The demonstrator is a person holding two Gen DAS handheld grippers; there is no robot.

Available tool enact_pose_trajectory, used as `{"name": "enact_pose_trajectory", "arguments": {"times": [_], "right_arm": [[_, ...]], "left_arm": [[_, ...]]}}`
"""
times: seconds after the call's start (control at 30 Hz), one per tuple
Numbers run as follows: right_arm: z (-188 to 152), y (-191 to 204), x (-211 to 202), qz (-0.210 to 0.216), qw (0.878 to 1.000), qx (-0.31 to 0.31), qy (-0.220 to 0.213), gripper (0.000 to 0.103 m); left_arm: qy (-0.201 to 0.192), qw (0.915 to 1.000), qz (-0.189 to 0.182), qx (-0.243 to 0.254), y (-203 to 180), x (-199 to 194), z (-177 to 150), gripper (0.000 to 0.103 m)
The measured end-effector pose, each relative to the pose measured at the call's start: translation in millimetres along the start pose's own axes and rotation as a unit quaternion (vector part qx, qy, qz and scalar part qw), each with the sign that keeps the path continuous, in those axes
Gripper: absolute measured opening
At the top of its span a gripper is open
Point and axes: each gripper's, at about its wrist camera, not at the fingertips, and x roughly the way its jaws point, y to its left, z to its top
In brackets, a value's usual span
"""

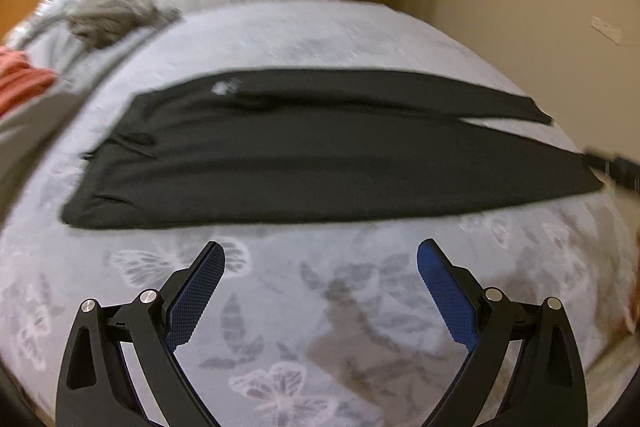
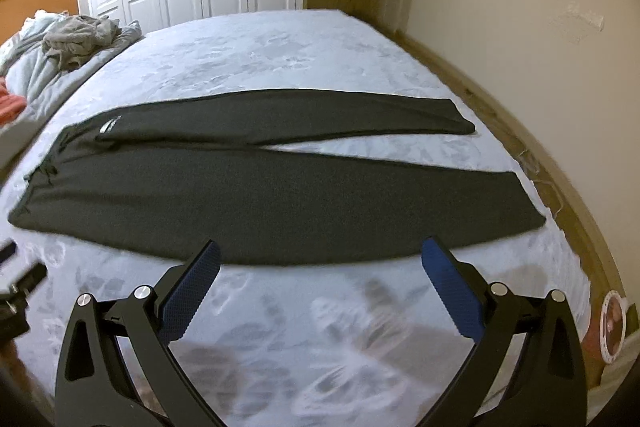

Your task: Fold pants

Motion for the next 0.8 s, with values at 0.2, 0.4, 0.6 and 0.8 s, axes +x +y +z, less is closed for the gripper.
{"name": "enact_pose_trajectory", "arguments": {"times": [0.2, 0.4, 0.6, 0.8], "right_arm": [[73, -112, 91, -0.032, 0.996, 0.07, 0.044, 0.098], [131, -175, 188, -0.057, 0.992, 0.107, 0.041, 0.098], [167, -192, 265, -0.065, 0.987, 0.127, 0.072, 0.098], [176, -201, 322, -0.068, 0.98, 0.153, 0.103, 0.098]], "left_arm": [[0.039, 0.9985, -0.034, -0.02, 32, 31, 26, 0.095], [0.049, 0.9911, -0.037, -0.118, 102, 77, 83, 0.095], [0.033, 0.9813, 0.03, -0.188, 201, 133, 156, 0.095], [0.039, 0.9607, 0.115, -0.249, 307, 200, 212, 0.095]]}}
